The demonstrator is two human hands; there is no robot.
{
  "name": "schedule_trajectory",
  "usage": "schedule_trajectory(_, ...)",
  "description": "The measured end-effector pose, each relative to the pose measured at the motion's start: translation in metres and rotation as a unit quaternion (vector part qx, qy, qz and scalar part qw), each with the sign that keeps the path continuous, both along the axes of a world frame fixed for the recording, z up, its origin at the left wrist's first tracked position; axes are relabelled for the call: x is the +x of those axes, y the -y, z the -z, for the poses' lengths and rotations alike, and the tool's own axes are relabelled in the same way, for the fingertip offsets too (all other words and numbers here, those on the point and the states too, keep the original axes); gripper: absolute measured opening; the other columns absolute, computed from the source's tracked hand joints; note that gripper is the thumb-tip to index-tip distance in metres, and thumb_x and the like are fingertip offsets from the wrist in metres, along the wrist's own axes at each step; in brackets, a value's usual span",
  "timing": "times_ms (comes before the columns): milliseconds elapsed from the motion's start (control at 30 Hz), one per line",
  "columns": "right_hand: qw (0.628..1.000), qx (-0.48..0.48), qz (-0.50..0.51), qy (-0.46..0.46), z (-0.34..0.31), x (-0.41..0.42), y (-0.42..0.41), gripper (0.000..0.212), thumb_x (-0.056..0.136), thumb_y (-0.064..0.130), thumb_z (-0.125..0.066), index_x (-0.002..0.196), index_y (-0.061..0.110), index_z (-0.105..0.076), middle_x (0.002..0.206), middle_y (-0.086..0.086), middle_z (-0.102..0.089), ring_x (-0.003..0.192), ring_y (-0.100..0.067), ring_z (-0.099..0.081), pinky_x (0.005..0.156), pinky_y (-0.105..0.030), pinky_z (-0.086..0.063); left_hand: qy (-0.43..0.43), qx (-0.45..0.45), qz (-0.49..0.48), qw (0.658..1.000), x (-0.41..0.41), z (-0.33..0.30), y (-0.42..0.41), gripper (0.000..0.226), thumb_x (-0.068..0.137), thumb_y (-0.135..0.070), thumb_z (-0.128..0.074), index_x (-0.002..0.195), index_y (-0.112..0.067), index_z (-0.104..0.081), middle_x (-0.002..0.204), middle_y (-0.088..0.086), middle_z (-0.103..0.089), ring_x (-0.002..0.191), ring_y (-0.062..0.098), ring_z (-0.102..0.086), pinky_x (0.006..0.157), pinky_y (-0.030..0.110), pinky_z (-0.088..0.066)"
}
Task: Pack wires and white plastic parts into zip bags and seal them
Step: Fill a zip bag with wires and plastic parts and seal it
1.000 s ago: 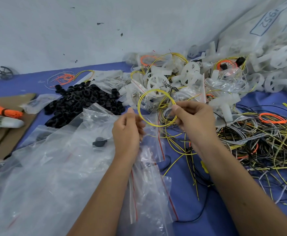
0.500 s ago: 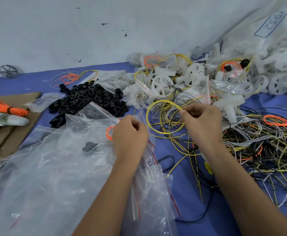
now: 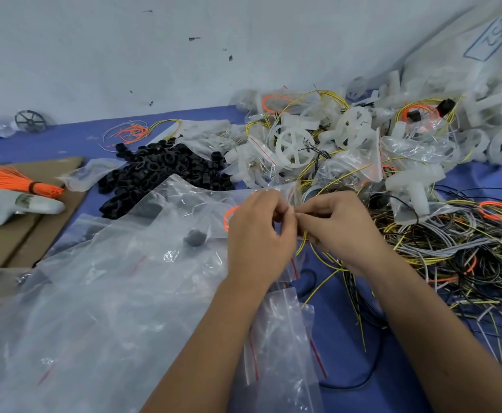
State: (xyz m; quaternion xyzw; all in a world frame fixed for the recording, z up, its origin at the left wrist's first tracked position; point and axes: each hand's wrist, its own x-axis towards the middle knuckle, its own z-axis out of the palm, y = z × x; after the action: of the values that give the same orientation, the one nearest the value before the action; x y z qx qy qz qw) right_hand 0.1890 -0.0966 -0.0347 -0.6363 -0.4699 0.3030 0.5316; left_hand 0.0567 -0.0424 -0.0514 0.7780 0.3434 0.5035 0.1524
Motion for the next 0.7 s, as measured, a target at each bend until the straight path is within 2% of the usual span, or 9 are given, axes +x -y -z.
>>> schedule_trajectory(133, 0.996, 0.007, -0.03, -0.081, 0.007, -0.009, -0.003, 0.012, 0.089, -0.006, -0.062, 0.084, -0.001, -0.071, 0.06, -0.014, -0.064, 0.04, -0.01, -0.047, 0.036, -0.02, -0.035, 0.033, 0.016, 0.015, 0.999, 0.001, -0.001, 0.005, 0.02, 0.086, -0.007, -0.069, 0.073, -0.013, -0.054, 0.07, -0.005, -0.053, 0.065, 0.015, -0.049, 0.06, 0.035, -0.043)
schedule_trajectory(233, 0.997, 0.026, -0.023, -0.068, 0.01, -0.015, -0.004, 0.011, 0.089, -0.009, -0.062, 0.082, -0.002, -0.068, 0.063, -0.009, -0.067, 0.049, -0.014, -0.055, 0.043, -0.025, -0.043, 0.052, 0.031, 0.027, 0.998, 0.003, -0.002, 0.01, 0.021, 0.084, -0.003, -0.071, 0.073, -0.01, -0.055, 0.071, -0.004, -0.054, 0.066, 0.011, -0.048, 0.061, 0.024, -0.039)
schedule_trajectory(333, 0.997, 0.059, -0.048, -0.022, 0.01, -0.021, -0.002, 0.039, 0.089, -0.01, -0.058, 0.066, 0.019, -0.069, 0.057, 0.008, -0.064, 0.053, -0.001, -0.055, 0.048, -0.018, -0.044, 0.066, 0.05, 0.043, 0.996, 0.006, -0.003, 0.014, 0.02, 0.084, -0.001, -0.07, 0.072, -0.008, -0.056, 0.071, -0.002, -0.054, 0.065, 0.013, -0.048, 0.06, 0.026, -0.038)
schedule_trajectory(433, 0.983, 0.062, -0.142, -0.096, 0.008, -0.03, 0.002, 0.064, 0.094, -0.018, -0.042, 0.061, 0.029, -0.07, 0.054, 0.012, -0.062, 0.048, 0.004, -0.055, 0.044, -0.01, -0.041, 0.077, 0.051, 0.029, 0.995, 0.006, -0.003, 0.014, 0.018, 0.084, -0.004, -0.068, 0.072, -0.008, -0.055, 0.07, -0.002, -0.053, 0.065, 0.014, -0.049, 0.06, 0.025, -0.037)
schedule_trajectory(500, 0.969, 0.055, -0.176, -0.165, 0.004, -0.035, 0.003, 0.057, 0.097, -0.018, -0.038, 0.075, 0.022, -0.073, 0.063, 0.008, -0.068, 0.055, 0.0, -0.063, 0.048, -0.011, -0.046, 0.094, 0.04, 0.017, 0.995, 0.004, -0.002, 0.012, 0.018, 0.085, -0.005, -0.068, 0.073, -0.008, -0.056, 0.071, -0.003, -0.054, 0.067, 0.012, -0.05, 0.062, 0.019, -0.037)
schedule_trajectory(567, 0.956, 0.04, -0.169, -0.235, 0.002, -0.036, 0.001, 0.037, 0.1, -0.012, -0.041, 0.089, 0.006, -0.072, 0.073, -0.001, -0.074, 0.064, -0.008, -0.07, 0.052, -0.015, -0.051, 0.112, 0.027, 0.008, 0.993, 0.003, -0.002, 0.011, 0.018, 0.086, -0.004, -0.068, 0.073, -0.008, -0.057, 0.07, -0.004, -0.055, 0.067, 0.009, -0.051, 0.064, 0.013, -0.035)
schedule_trajectory(633, 0.944, 0.032, -0.149, -0.292, 0.0, -0.036, 0.0, 0.028, 0.103, -0.002, -0.045, 0.098, -0.002, -0.072, 0.085, -0.011, -0.076, 0.077, -0.016, -0.073, 0.061, -0.02, -0.056, 0.12, 0.016, -0.002, 0.993, 0.004, -0.002, 0.009, 0.019, 0.087, -0.004, -0.069, 0.073, -0.009, -0.057, 0.07, -0.005, -0.055, 0.066, 0.006, -0.05, 0.065, 0.011, -0.034)
schedule_trajectory(667, 0.952, 0.037, -0.126, -0.276, 0.002, -0.036, 0.0, 0.028, 0.105, 0.004, -0.046, 0.1, -0.002, -0.073, 0.089, -0.013, -0.076, 0.082, -0.018, -0.073, 0.066, -0.023, -0.057, 0.122, 0.009, -0.003, 0.993, 0.004, -0.001, 0.009, 0.019, 0.087, -0.005, -0.069, 0.073, -0.009, -0.057, 0.069, -0.006, -0.055, 0.066, 0.006, -0.05, 0.065, 0.011, -0.034)
schedule_trajectory(700, 0.972, 0.046, -0.091, -0.213, 0.004, -0.034, -0.002, 0.031, 0.107, 0.009, -0.046, 0.098, -0.001, -0.073, 0.088, -0.013, -0.076, 0.082, -0.017, -0.071, 0.07, -0.029, -0.058, 0.121, 0.0, -0.003, 0.993, 0.004, 0.0, 0.008, 0.019, 0.088, -0.006, -0.069, 0.073, -0.01, -0.057, 0.069, -0.008, -0.055, 0.066, 0.006, -0.05, 0.065, 0.013, -0.035)
